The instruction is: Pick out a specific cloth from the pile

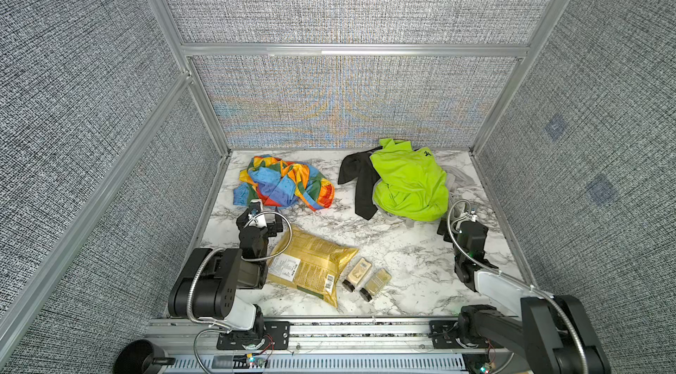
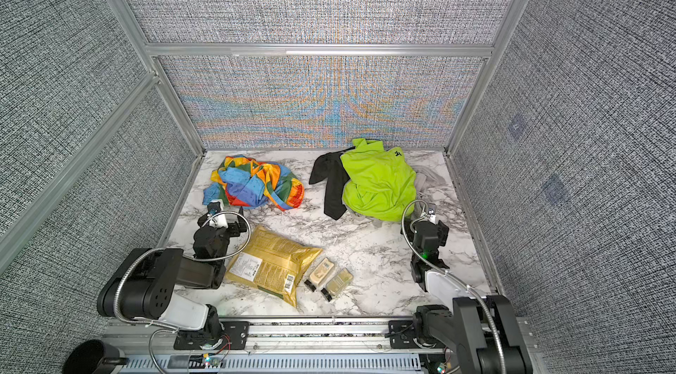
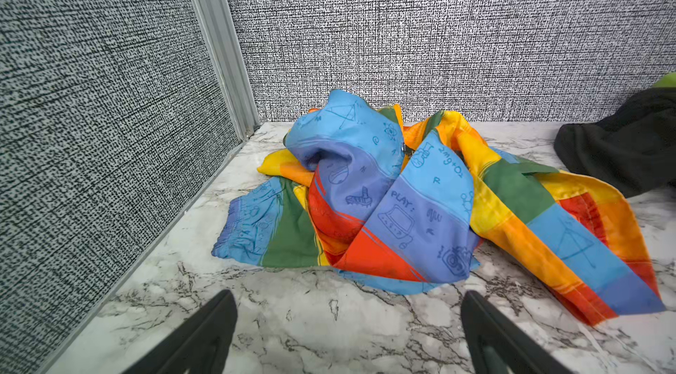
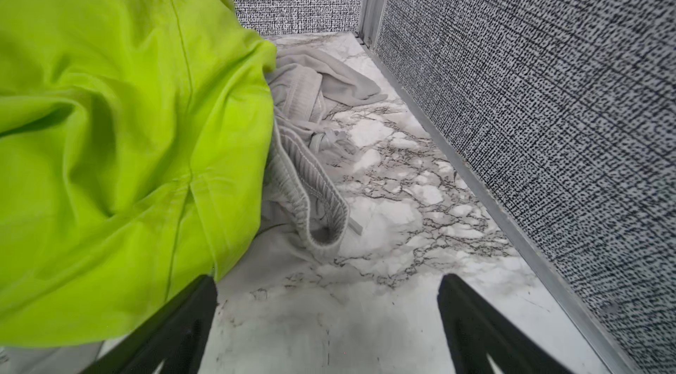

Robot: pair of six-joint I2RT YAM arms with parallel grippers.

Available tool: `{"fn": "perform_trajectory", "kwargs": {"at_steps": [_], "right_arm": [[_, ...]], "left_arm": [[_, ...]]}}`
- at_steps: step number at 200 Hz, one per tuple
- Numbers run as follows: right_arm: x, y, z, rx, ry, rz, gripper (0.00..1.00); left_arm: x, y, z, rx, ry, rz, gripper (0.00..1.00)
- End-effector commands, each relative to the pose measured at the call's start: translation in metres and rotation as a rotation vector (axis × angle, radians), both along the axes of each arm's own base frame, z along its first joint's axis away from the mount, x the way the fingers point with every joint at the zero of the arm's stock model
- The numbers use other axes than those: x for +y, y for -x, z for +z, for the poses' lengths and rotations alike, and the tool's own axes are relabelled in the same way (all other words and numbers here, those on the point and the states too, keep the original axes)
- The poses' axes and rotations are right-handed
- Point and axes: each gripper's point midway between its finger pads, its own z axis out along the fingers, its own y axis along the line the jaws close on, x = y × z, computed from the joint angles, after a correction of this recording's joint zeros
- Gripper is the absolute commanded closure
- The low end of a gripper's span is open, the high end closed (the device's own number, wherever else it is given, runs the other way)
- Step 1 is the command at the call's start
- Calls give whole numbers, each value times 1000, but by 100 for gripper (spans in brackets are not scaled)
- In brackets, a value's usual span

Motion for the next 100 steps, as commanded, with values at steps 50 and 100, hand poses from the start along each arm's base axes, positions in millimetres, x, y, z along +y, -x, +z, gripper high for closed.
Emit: {"fn": "perform_trajectory", "kwargs": {"at_steps": [50,100], "right_arm": [[-4,-34,26,-113,20,19,1],[10,-52,4,-109,26,99,1]], "left_arm": [[-1,-2,12,-47,6,-4,1],[0,-2,12,-48,7,-3,1]]}}
